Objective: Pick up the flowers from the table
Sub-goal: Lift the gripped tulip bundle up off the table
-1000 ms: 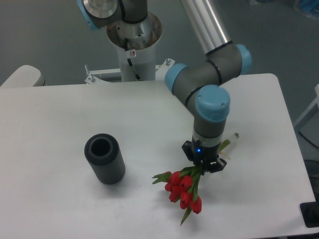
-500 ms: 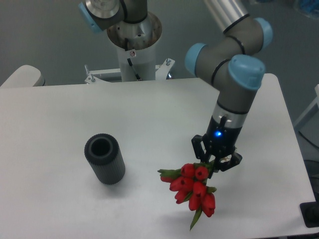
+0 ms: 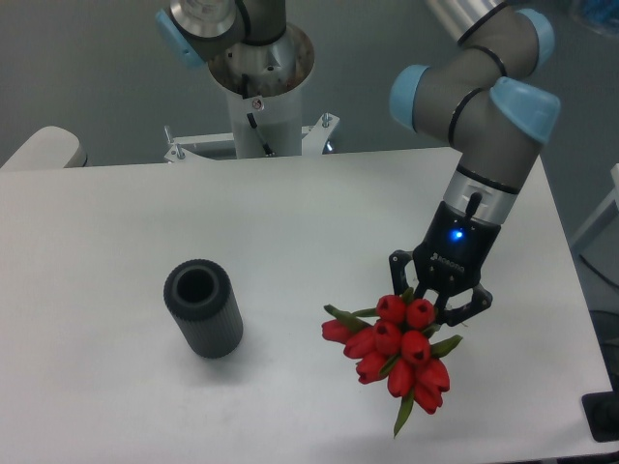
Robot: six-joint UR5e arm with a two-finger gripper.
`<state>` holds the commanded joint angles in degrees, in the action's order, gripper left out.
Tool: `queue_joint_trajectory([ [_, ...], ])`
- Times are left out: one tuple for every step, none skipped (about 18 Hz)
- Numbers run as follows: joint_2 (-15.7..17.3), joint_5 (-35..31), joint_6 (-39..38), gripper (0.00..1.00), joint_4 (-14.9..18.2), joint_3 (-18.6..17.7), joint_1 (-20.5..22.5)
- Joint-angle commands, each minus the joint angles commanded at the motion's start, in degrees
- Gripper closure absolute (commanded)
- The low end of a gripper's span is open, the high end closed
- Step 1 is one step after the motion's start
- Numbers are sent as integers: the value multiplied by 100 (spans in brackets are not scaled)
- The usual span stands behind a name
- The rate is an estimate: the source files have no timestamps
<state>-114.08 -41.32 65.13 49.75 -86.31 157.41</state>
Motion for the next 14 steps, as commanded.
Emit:
queue_joint_trajectory([
  [-9, 71, 0, 79, 0, 9, 0],
  [-9, 80, 0, 79, 0, 9, 0],
  [-18, 80, 0, 79, 0, 9, 0],
  [-18, 80, 17, 79, 0, 9, 9],
  [-18, 80, 44, 79, 0, 9, 9],
  [-18, 80, 53, 79, 0, 9, 9],
  [-18, 80, 61, 79, 0, 9, 9],
  [-18, 80, 61, 79, 0, 9, 9],
  [-18, 80, 61, 79, -9, 9, 9],
  [-18, 80, 53, 79, 0, 9, 9],
  [-18, 80, 53, 79, -9, 9, 18],
  [-18, 80, 70, 79, -9, 9, 27],
  [-18, 80, 70, 79, -9, 9, 27],
  [-18, 72, 70, 79, -9, 9, 27],
])
